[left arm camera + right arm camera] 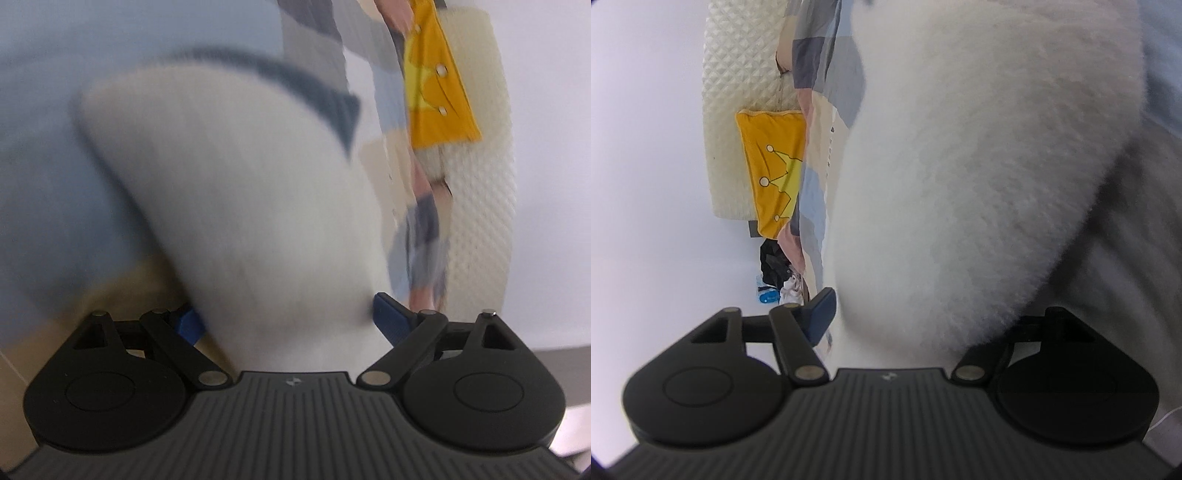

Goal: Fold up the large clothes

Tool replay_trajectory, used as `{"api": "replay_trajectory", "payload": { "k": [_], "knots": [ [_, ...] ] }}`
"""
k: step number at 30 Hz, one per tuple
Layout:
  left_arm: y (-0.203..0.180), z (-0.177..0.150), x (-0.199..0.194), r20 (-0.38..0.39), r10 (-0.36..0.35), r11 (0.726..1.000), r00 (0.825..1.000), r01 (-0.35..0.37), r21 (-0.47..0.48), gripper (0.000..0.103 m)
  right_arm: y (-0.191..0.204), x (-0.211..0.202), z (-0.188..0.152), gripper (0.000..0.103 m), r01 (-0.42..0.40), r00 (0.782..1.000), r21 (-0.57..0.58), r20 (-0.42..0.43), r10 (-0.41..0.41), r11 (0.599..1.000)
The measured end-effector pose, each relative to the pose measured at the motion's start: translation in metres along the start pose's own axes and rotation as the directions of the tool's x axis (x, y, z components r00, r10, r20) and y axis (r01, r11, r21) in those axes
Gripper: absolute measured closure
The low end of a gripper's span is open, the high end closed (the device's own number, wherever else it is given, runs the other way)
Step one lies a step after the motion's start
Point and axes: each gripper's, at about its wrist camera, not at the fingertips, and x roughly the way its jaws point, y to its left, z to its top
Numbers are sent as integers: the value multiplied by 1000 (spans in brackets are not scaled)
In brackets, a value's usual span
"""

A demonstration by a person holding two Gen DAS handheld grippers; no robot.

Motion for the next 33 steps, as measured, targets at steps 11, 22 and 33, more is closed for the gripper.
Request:
{"api": "replay_trajectory", "payload": {
  "k": [11,22,33],
  "knots": [
    [-6,21,0,77,74,997,994,-77,32,27,-4,-22,3,32,71,991,8,117,-72,997],
    [-9,16,-14,130,97,983,987,-116,141,47,3,-22,0,61,140,976,-92,180,-121,986],
    [-67,2,-40,121,71,951,990,-103,292,55,41,-62,0,68,113,978,-202,198,-72,973]
  ]
}}
